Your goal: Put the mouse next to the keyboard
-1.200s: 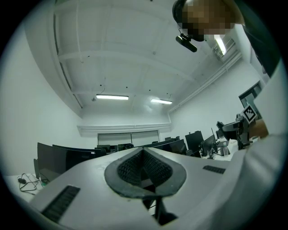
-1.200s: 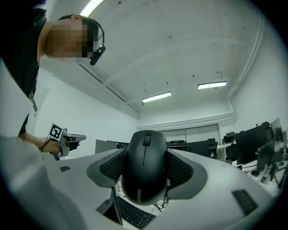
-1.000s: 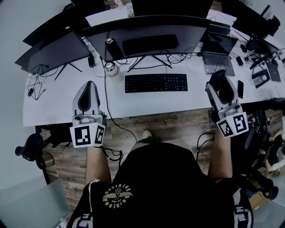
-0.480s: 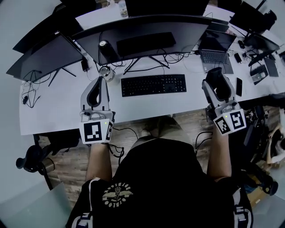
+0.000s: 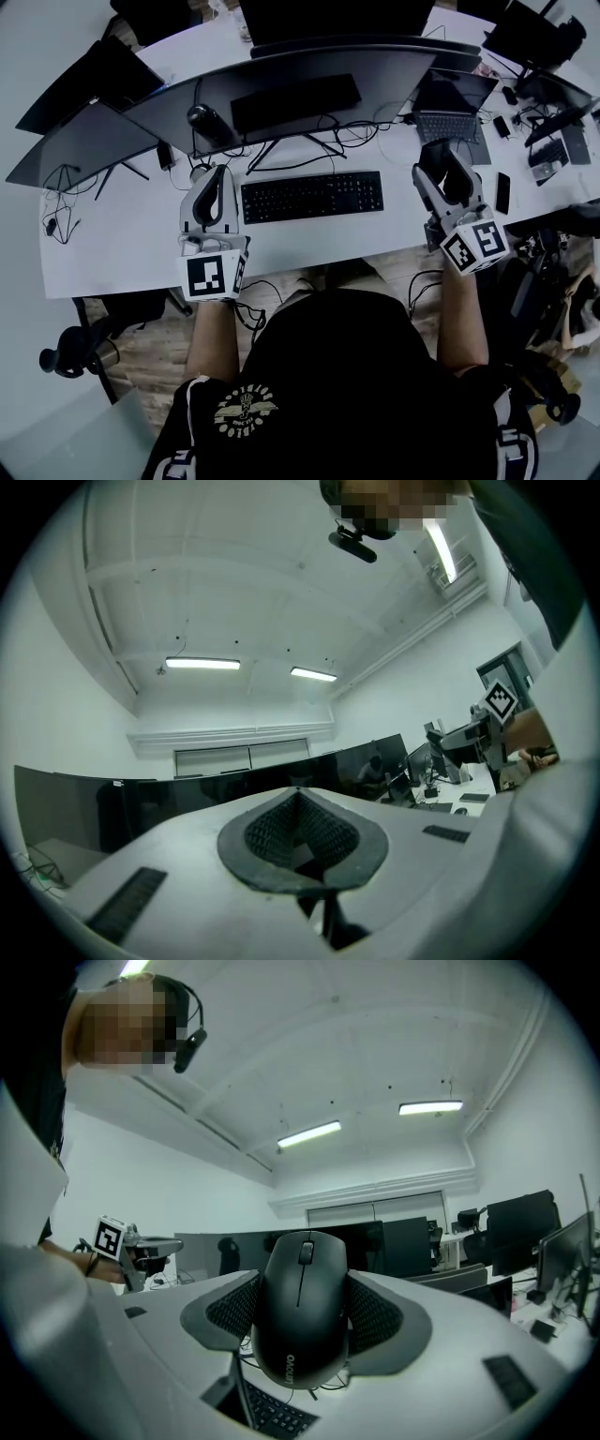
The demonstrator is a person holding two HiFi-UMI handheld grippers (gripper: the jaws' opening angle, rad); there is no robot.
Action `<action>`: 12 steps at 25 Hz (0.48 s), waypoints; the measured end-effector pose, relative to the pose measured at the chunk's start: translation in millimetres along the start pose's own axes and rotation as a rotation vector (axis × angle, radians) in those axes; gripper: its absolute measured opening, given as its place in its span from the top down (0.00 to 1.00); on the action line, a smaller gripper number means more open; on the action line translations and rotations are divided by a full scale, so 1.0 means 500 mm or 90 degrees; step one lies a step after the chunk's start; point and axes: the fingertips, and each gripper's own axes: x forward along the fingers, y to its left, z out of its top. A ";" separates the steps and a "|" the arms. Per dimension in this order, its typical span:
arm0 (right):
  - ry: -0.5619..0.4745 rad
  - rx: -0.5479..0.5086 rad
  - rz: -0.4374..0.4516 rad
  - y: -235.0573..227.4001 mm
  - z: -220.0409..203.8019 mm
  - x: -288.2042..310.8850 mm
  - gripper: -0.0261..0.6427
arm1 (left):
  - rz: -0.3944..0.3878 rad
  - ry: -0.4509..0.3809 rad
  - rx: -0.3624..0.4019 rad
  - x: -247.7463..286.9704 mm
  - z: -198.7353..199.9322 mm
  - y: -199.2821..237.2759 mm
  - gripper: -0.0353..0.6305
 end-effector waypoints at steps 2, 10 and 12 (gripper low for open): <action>0.021 0.007 0.001 -0.027 -0.026 0.016 0.53 | -0.006 0.006 -0.005 0.035 -0.011 -0.019 0.94; 0.084 0.050 0.002 -0.123 -0.146 0.067 0.53 | -0.035 0.037 -0.023 0.153 -0.078 -0.088 0.94; 0.101 0.055 -0.003 -0.148 -0.175 0.078 0.53 | -0.041 0.047 -0.032 0.176 -0.104 -0.107 0.95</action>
